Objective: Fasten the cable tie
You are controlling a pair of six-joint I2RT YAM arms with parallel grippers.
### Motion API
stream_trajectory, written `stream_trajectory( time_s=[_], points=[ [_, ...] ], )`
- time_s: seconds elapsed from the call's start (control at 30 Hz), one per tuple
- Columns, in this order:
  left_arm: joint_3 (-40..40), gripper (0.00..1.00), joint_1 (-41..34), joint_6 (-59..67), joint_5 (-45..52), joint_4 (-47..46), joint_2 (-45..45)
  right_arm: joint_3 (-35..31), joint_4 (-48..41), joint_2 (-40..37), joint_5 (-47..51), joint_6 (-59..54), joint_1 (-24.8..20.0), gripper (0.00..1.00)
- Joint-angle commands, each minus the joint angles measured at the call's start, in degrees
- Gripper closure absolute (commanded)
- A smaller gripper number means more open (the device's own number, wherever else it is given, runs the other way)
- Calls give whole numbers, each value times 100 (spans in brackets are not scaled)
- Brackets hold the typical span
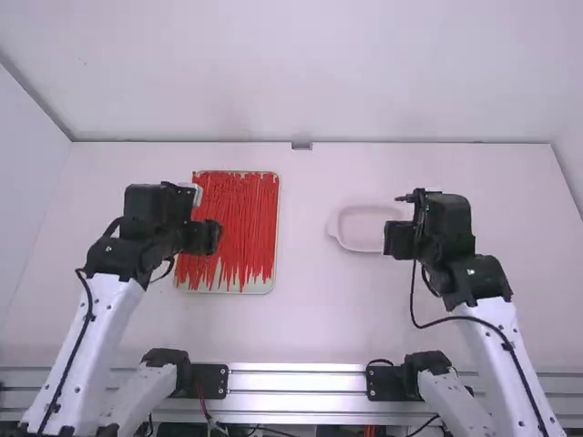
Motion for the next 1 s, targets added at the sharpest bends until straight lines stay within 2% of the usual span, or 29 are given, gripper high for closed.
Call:
stream_trajectory(
  time_s=[0.0, 0.13, 0.27, 0.47, 0.77, 0.97],
  points=[
    [384, 16, -77, 23, 178, -129, 302, 399, -148, 283, -27, -78, -153, 17],
    [794, 11, -91, 22, 278, -338, 726, 805, -410, 698, -203, -47, -436, 11],
    [1090, 7, -101, -20, 237, -561, 1031, 1101, -702, 993, -517, -25, -459, 6],
    [1387, 2, -112, -278, 169, -690, 1336, 1404, -1050, 1277, -590, -8, -29, 2],
    [1547, 1, -114, -286, 181, -337, 1790, 1515, -754, 1517, -621, 59, 533, 0],
    [2352, 1, -114, -280, 129, -498, 2544, 1515, -542, 1631, -811, 177, 890, 0]
  ],
)
